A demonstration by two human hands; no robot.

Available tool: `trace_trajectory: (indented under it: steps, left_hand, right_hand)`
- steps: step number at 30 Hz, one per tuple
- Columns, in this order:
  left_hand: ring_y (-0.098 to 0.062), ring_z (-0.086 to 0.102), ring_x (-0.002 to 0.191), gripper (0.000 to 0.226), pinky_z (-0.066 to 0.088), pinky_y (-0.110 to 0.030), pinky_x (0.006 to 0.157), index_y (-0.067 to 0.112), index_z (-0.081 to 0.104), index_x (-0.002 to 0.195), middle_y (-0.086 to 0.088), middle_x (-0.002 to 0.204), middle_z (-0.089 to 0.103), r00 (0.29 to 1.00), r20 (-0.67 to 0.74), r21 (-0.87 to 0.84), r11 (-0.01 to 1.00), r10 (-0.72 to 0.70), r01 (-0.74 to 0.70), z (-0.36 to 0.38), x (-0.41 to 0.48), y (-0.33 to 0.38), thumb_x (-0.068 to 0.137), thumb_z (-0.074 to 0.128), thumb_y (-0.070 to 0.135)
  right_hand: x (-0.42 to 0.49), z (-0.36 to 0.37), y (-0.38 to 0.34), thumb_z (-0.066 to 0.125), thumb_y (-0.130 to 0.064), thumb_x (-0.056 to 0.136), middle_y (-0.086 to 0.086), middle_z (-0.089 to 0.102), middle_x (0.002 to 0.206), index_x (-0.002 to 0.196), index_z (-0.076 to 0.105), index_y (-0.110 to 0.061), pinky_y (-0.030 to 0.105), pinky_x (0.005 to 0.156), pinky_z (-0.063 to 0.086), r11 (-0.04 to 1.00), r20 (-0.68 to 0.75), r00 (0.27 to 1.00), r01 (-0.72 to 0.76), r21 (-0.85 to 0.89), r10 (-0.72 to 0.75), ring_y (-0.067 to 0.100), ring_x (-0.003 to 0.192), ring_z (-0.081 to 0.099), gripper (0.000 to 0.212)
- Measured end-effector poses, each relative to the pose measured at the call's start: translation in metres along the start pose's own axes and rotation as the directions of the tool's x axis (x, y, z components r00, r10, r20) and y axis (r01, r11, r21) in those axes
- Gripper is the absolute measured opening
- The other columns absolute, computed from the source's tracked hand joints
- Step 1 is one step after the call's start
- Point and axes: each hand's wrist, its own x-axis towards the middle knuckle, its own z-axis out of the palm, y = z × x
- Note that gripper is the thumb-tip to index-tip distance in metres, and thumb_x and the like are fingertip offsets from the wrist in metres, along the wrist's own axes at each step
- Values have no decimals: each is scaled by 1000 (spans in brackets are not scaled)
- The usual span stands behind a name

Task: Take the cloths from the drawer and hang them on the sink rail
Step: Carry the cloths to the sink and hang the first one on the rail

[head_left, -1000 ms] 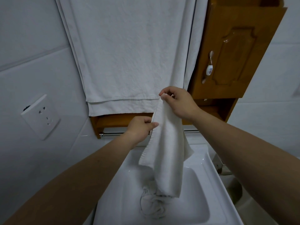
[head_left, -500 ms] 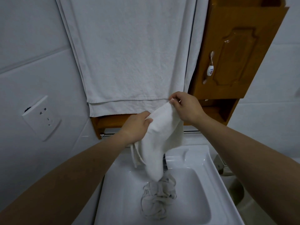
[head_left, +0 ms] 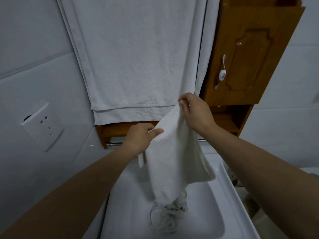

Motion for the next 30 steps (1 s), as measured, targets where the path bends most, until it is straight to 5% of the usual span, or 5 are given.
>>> trace_trajectory:
  steps: [4, 8, 14, 19, 30]
  left_hand:
    - [-10, 67, 84, 29, 56, -32, 77, 23, 76, 98, 10, 92, 73, 985, 164, -95, 993, -54, 71, 9, -16, -18, 82, 76, 47]
    - [-10, 69, 74, 13, 52, -27, 64, 32, 73, 81, 11, 80, 73, 993, 95, -211, 974, -63, 82, 10, -21, -28, 88, 71, 42]
    - [-2, 49, 55, 38, 30, -16, 47, 32, 55, 59, 13, 59, 54, 992, 112, -62, 995, -66, 73, 15, -32, -41, 95, 63, 39]
    - [-15, 63, 81, 20, 42, -24, 62, 30, 67, 87, 10, 83, 66, 982, 142, -139, 980, -121, 141, 12, -33, -54, 99, 55, 39]
    - [-19, 55, 84, 28, 42, -31, 73, 20, 70, 102, -1, 91, 64, 989, -14, 152, 978, -144, 145, -12, -16, -84, 102, 49, 38]
  right_hand:
    - [6, -8, 3, 47, -23, 104, -6, 61, 104, 114, 62, -16, 24, 81, 45, 994, -91, 995, -30, 106, 40, 8, 94, 55, 20]
    - [9, -12, 5, 48, -23, 103, -4, 63, 107, 114, 63, -16, 22, 80, 42, 996, -78, 997, 11, 83, -4, 8, 95, 54, 20]
    - [12, -14, 12, 48, -26, 103, -5, 63, 107, 115, 64, -17, 23, 79, 41, 997, -149, 988, -40, 71, 50, 7, 94, 54, 22]
    - [8, -9, 25, 47, -26, 103, -6, 60, 101, 111, 63, -18, 18, 71, 38, 995, -130, 986, -98, 33, 101, 8, 89, 54, 19]
    - [1, -7, 44, 65, -13, 94, 8, 67, 122, 114, 72, -6, 41, 99, 52, 910, 372, 856, -410, 65, 360, 24, 111, 60, 22]
